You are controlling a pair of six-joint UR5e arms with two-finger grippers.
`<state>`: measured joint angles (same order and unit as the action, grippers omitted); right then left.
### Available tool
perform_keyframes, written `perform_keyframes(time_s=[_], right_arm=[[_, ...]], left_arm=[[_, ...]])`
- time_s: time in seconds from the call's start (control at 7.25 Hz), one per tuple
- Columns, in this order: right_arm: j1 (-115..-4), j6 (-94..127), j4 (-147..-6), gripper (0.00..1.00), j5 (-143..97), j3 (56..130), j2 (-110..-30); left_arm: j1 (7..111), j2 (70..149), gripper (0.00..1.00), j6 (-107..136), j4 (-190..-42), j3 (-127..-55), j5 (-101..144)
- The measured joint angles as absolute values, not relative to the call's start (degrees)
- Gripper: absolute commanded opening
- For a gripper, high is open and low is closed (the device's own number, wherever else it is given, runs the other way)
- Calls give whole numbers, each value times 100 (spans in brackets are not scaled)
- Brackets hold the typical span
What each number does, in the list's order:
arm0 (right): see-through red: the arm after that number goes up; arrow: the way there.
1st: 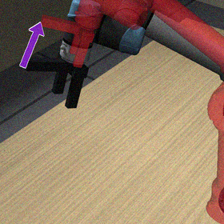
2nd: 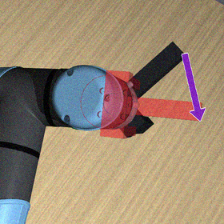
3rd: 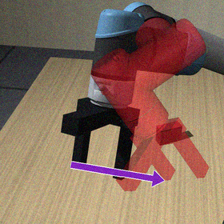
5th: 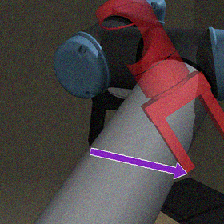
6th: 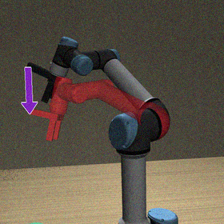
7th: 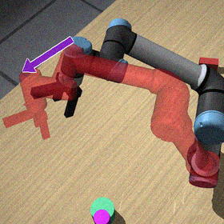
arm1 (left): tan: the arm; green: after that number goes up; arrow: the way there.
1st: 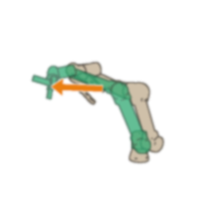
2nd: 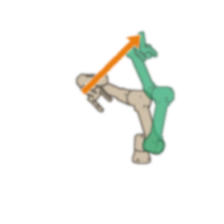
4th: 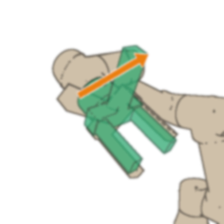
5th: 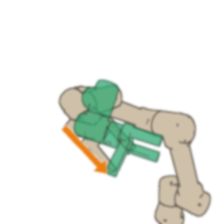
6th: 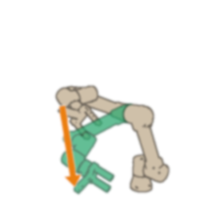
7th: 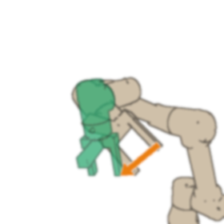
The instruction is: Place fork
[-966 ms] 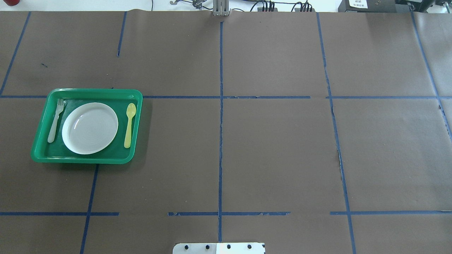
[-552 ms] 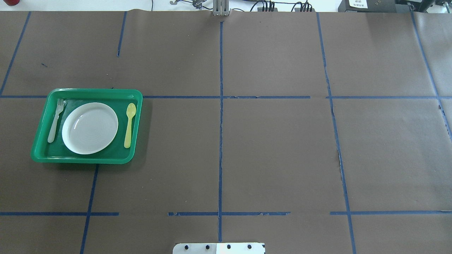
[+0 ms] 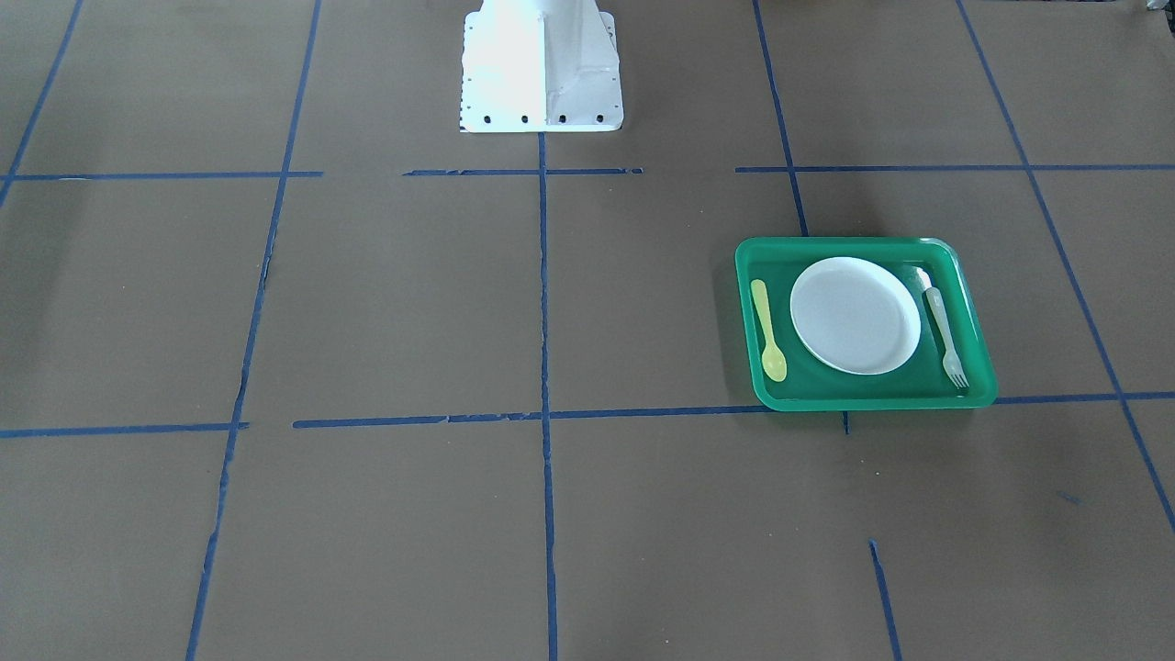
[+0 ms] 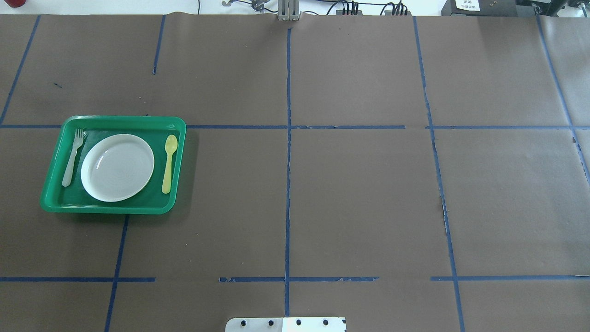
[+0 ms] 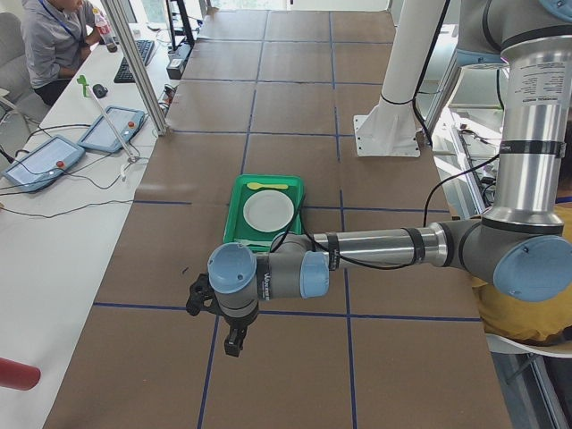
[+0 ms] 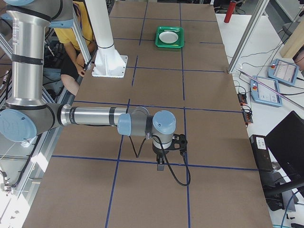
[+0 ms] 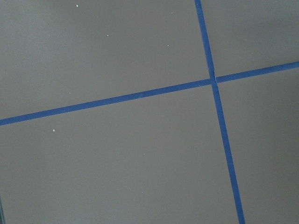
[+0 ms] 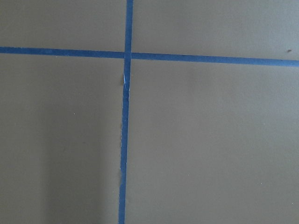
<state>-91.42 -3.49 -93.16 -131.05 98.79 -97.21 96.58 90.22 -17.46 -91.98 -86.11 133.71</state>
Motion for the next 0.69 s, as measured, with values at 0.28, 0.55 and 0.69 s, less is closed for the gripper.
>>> perform_keyframes(time_s=[0.28, 0.55, 0.69], right_arm=[[-9141, -347, -9316, 100, -13104, 9879, -9721], [-9141, -349, -9316, 100, -13105, 9879, -9721], [-9141, -347, -9316, 100, -13104, 9879, -9721]], left_arm=[[9658, 9030, 100, -1732, -9202, -8587, 13385], [9651, 9034, 100, -1727, -9202, -8539, 13384], [9651, 9035, 100, -1724, -9191, -8532, 13380]])
